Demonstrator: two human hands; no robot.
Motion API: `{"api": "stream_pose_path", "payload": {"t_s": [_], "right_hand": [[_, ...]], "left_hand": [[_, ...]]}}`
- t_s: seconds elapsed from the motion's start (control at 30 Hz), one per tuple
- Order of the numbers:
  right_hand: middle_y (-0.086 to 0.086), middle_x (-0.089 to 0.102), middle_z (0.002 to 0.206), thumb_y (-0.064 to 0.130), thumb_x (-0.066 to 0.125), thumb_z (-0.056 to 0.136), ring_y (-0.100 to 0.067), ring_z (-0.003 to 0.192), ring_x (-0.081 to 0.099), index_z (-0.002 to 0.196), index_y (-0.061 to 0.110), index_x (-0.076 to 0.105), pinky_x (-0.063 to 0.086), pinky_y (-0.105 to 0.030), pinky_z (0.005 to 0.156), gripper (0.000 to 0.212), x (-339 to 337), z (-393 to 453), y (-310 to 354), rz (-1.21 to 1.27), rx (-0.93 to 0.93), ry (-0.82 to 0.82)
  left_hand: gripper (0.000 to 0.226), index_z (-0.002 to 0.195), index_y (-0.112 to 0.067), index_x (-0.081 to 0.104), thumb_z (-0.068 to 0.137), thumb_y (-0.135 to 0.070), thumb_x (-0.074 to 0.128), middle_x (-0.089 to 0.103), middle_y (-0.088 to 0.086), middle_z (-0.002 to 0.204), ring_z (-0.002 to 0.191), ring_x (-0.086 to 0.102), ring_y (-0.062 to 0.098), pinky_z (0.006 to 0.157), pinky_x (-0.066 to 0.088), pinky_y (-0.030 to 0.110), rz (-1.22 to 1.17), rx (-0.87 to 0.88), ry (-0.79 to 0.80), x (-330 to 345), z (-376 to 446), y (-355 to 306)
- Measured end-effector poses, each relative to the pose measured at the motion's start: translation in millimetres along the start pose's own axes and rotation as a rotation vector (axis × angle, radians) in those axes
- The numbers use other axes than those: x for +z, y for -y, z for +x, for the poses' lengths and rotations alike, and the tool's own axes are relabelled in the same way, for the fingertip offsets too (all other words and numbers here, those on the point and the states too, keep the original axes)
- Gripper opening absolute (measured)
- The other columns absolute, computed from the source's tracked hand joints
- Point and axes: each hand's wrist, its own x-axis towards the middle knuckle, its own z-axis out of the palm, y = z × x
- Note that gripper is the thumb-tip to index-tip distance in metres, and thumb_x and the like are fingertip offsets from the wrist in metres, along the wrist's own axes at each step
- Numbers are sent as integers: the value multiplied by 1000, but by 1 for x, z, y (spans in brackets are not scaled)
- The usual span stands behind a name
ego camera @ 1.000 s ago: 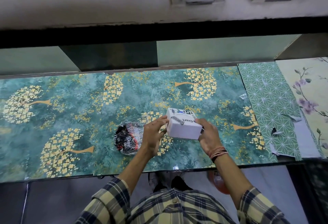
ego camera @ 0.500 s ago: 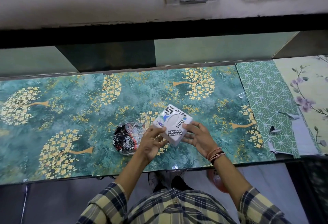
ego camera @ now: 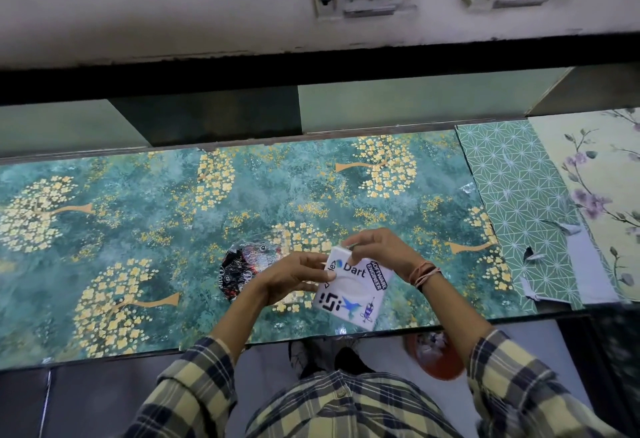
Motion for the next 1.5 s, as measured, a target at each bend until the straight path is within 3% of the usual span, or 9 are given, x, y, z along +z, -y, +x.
{"api": "stream_pose_path", "payload": {"t_s": [0.2,0.3,0.43,0.57,0.73,0.9,1.3,1.4,1.5], "right_hand": [[-7,76,109,48,62,95,-24,103,71,117,11,69,57,-46,94,44,3,1,-20,275,76,-183],[-10,77,108,30,54,104,-23,94,74,120,5,69,61,-38,84,33,18,-1,-38,344,117,-149],[-17,77,113,17,52,105,-36,107,72,109,16,74,55,-52,100,22,29,7,-57,334,91,-232],[-15,77,112,20,50,106,-34,102,74,123,9,70,57,-52,96,29,30,19,-62,249,104,-266],[-10,77,100,25,48,107,-7,72,73,119,15,70,61,-27,67,27,30,31,-60,186,95,-263],[-16,78,106,21,50,106,-36,102,74,110,19,72,58,-56,93,22,35,46,-70,187,151,-288],[-13,79,94,34,52,101,-33,89,75,95,28,74,60,-46,77,24,39,44,-71,107,164,-344],[-17,76,93,35,51,98,-32,84,72,96,11,71,50,-35,67,32,39,37,-58,78,182,-458],[-9,71,121,21,55,101,-26,108,67,127,7,67,52,-34,91,32,35,26,-42,71,198,-679]], "left_hand": [[31,119,3,72,92,-13,74,76,23,117,96,75,31,83,62,45,-253,-5,-300,0,11,17],[32,118,7,70,94,-14,72,79,21,108,86,76,31,70,63,40,-347,-9,-415,3,22,21],[25,115,7,70,101,-11,62,79,17,100,79,76,28,61,63,35,-351,-8,-473,11,35,17],[20,106,6,70,103,-9,57,76,22,106,80,75,27,71,66,39,-314,-8,-526,14,49,20],[27,114,6,69,105,-16,55,77,23,107,92,75,35,89,61,52,-255,-22,-590,11,60,26],[28,113,4,72,106,-17,54,79,16,99,82,76,27,78,64,42,-171,-10,-614,9,63,28],[27,108,-6,76,104,-26,58,81,9,95,78,77,19,59,56,23,-3,11,-669,9,53,25],[20,99,-10,77,101,-23,63,79,8,96,81,72,21,70,58,31,204,125,-822,4,37,20],[20,114,-8,73,96,-11,67,73,12,120,112,67,28,102,51,43,482,191,-1131,-13,19,19]]}}
